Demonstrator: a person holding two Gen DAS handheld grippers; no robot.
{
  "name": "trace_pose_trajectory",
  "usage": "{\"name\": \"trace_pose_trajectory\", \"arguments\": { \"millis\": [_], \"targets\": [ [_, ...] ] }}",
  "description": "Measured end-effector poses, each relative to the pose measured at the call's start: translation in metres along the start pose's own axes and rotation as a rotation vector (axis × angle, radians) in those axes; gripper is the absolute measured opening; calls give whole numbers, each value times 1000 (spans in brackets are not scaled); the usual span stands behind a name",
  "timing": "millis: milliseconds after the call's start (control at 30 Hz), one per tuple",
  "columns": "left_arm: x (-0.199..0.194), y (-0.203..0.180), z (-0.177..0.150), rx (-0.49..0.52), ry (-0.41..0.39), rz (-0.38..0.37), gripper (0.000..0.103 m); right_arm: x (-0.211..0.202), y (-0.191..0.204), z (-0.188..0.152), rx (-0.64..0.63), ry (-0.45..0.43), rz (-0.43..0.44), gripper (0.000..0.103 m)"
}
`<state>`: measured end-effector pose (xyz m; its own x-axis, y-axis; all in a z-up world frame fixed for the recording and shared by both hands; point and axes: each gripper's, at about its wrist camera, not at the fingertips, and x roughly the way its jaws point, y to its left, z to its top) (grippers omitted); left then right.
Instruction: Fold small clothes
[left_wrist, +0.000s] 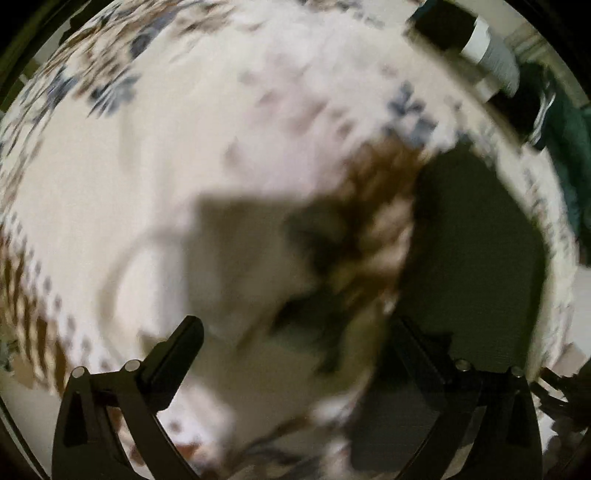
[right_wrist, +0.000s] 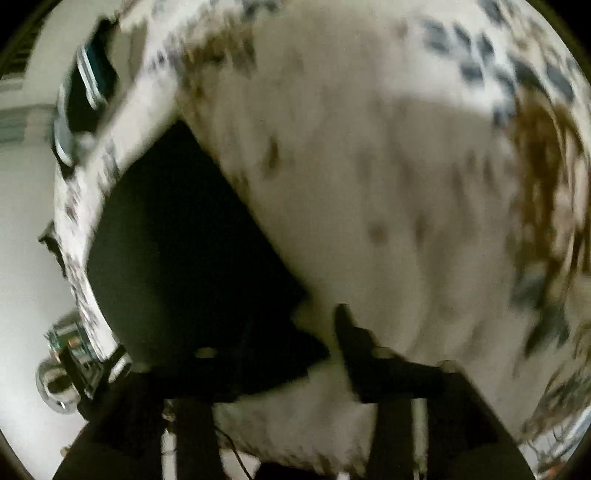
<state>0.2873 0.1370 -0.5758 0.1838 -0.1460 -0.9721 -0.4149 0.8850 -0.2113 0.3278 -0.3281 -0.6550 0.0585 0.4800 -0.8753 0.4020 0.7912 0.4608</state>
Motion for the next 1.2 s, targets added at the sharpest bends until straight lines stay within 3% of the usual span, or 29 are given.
{"name": "trace_pose_trajectory", "arguments": {
  "millis": [167, 300, 333, 367, 400, 433, 467, 533, 667, 800, 867, 900, 967, 1033, 1100, 1200],
  "targets": [
    [19, -41, 63, 21, -27, -157, 103, 28, 38, 69, -77, -22, 149, 52],
    [41, -65, 83, 49, -20, -207, 102, 64, 75, 107, -186, 9, 163, 52],
    [45, -68, 83, 52, -33, -218, 98, 70, 81, 111, -192, 26, 188, 52],
    [45, -70, 85, 64, -56, -232, 90, 79, 90, 121, -197, 43, 220, 50],
    [42, -71, 85, 74, -71, -238, 66, 82, 97, 121, -215, 43, 228, 41],
    [38, -69, 85, 79, -75, -246, 36, 84, 108, 121, -256, 26, 193, 13],
    [34, -70, 83, 87, -78, -275, 32, 82, 117, 118, -301, 1, 147, 13],
    [40, -85, 86, 109, -98, -257, 30, 77, 124, 117, -301, -47, 111, 12],
    [50, -90, 93, 113, -76, -252, 30, 71, 123, 131, -242, -115, 69, 9],
    [50, -87, 96, 81, -38, -270, 34, 90, 125, 138, -246, -10, 30, 10],
    [43, -83, 94, 59, -22, -271, 43, 85, 116, 139, -202, 43, 58, 18],
    [40, -82, 92, 53, -20, -258, 53, 76, 109, 136, -169, 70, 68, 26],
    [27, -75, 82, 42, -39, -167, 59, 60, 98, 123, -165, 89, 52, 34],
    [15, -66, 65, 46, -71, -106, 62, 47, 89, 96, -179, 121, 28, 34],
    [6, -53, 36, 49, -93, 4, 65, 42, 75, 65, -168, 170, -14, 34],
    [9, -36, -3, 44, -52, 105, 65, 40, 48, 20, -112, 213, -47, 34]
  ]
}}
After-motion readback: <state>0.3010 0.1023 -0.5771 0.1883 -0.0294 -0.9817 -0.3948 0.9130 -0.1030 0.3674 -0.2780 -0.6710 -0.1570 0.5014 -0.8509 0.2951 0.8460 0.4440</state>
